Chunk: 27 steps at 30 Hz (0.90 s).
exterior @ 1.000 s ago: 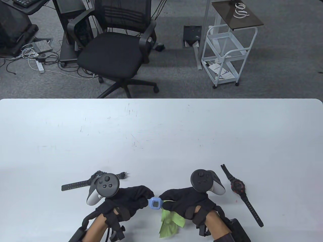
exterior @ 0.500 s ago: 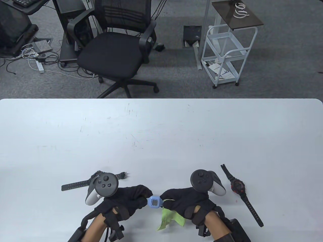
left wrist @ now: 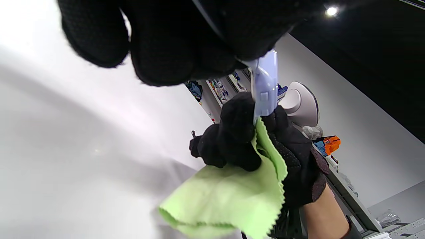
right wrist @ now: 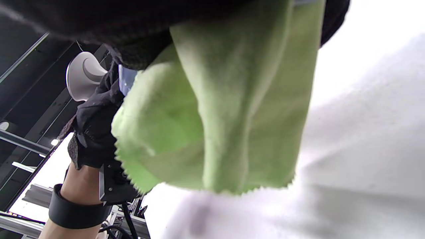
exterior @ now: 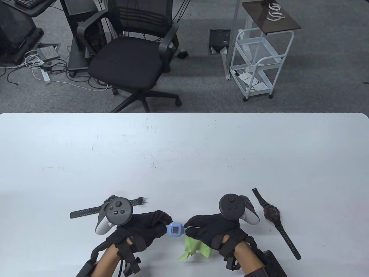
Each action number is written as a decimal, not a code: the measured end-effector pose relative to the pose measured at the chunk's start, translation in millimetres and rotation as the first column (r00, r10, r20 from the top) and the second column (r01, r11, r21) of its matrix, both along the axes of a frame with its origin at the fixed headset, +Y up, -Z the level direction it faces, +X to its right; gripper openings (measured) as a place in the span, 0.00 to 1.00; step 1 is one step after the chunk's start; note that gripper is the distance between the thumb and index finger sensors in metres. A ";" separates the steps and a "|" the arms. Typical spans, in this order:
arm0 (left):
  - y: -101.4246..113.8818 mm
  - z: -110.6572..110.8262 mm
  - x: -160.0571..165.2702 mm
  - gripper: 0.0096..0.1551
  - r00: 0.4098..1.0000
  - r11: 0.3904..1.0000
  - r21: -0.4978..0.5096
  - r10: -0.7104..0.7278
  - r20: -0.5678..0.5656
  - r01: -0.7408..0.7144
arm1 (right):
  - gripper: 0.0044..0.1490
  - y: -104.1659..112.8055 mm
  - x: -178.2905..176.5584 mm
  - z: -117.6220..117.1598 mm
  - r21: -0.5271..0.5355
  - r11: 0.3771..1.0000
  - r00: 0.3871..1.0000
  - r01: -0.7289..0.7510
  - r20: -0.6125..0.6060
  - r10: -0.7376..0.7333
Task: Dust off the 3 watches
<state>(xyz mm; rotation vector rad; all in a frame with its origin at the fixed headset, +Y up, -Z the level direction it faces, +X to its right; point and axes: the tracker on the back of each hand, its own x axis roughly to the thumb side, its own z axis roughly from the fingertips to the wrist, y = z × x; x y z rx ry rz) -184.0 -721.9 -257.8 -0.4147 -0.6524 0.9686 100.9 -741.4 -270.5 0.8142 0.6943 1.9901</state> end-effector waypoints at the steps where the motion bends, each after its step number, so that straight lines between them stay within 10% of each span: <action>1: -0.1 -0.2 -0.6 0.26 1.000 1.000 -0.001 0.002 -0.005 -0.003 | 0.30 0.1 1.4 -0.2 0.008 1.000 1.000 -0.012 0.009 0.012; 27: 0.8 -0.6 -2.7 0.26 1.000 1.000 0.011 0.015 -0.019 -0.015 | 0.29 0.8 9.8 -2.4 -0.020 1.000 1.000 0.005 0.002 -0.005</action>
